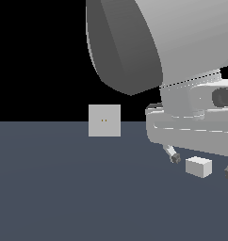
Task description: Plug the charger into the wall socket.
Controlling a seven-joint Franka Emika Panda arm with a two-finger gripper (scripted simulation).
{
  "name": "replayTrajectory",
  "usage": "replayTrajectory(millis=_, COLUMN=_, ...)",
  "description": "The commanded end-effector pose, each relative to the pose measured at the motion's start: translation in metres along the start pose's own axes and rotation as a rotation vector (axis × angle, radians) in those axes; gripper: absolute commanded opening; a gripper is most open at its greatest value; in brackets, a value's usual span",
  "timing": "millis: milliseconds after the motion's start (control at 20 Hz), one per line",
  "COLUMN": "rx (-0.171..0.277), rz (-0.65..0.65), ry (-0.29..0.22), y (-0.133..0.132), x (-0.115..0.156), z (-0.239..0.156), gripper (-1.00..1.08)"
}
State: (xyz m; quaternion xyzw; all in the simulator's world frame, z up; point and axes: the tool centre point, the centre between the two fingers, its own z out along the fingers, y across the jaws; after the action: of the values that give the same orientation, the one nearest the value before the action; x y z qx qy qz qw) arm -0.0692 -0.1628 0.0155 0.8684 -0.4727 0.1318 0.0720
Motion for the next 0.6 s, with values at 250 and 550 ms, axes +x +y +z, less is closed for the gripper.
replayTrajectory(millis=250, rx=0.001, rz=0.0, ry=0.001, y=-0.0005, x=-0.001, z=0.0039, gripper=-1.0)
replayTrajectory(millis=550, rx=0.001, rz=0.0, ry=0.001, y=-0.0005, x=-0.001, z=0.0039, gripper=-1.0)
